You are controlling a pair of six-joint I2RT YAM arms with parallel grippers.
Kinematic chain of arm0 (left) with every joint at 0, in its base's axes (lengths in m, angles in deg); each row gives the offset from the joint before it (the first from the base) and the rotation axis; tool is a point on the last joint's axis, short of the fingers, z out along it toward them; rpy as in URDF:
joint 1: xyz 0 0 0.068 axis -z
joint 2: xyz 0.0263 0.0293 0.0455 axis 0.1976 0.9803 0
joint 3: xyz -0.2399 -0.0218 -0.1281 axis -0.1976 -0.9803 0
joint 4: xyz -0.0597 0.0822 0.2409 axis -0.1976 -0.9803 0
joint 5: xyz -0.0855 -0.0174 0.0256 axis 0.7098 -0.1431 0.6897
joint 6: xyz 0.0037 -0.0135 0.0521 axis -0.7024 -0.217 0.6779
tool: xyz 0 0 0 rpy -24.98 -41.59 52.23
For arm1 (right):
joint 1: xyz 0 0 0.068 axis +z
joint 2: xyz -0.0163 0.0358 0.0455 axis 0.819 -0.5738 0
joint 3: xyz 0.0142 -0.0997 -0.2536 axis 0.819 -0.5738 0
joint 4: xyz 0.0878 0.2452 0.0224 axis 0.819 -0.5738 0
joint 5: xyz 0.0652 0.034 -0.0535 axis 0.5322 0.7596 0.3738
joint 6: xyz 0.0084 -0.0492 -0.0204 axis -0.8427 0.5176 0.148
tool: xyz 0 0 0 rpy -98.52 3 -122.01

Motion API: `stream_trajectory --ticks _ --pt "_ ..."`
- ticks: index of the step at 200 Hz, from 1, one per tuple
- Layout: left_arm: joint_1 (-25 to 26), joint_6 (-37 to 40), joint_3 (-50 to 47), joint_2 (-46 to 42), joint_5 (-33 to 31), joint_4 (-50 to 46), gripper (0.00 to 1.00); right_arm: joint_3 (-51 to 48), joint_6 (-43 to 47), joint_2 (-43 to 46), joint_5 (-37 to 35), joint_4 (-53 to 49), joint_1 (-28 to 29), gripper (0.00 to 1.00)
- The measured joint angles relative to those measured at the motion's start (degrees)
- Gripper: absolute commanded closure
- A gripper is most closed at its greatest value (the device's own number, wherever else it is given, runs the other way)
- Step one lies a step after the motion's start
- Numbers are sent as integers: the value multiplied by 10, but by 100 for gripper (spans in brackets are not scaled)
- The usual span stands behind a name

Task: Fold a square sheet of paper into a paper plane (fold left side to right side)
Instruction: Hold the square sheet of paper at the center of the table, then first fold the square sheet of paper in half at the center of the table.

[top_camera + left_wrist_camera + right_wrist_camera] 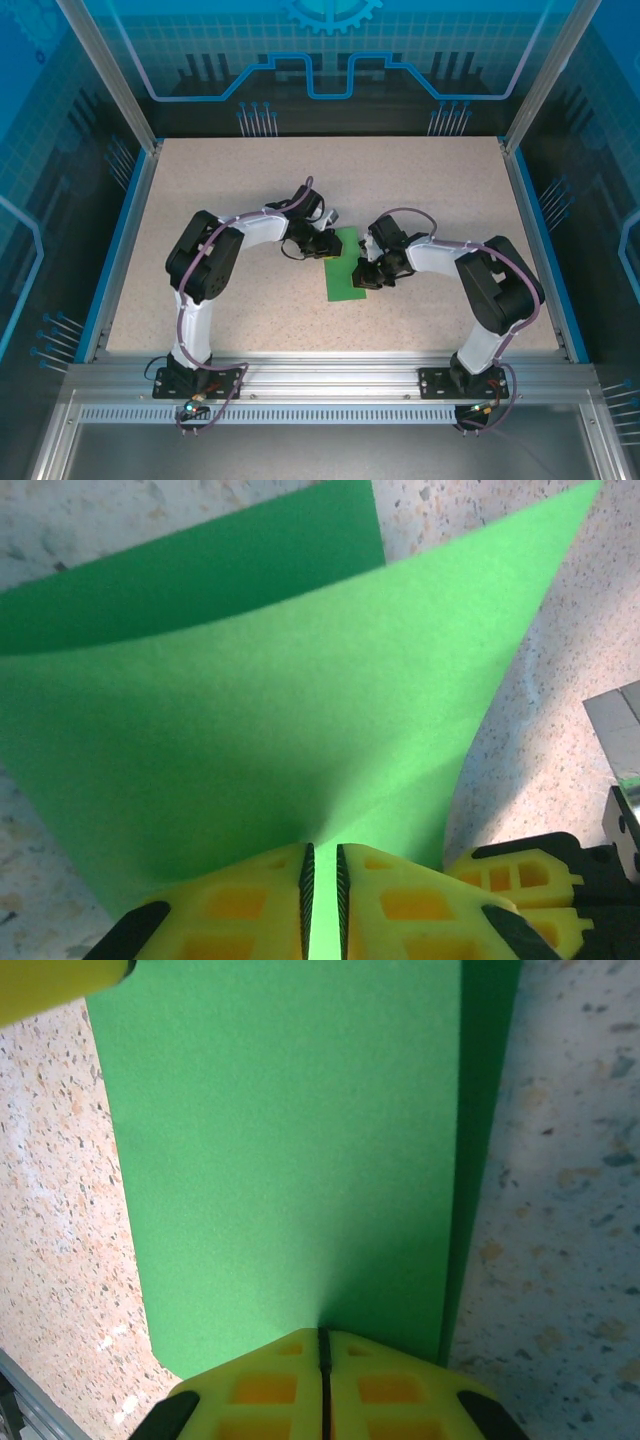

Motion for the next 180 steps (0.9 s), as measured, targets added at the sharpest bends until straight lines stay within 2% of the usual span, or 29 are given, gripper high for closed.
stream_trajectory --ticks 180 --pt "-17 -2 -41 8 -2 90 83 -1 3 0 -2 1 0 91"
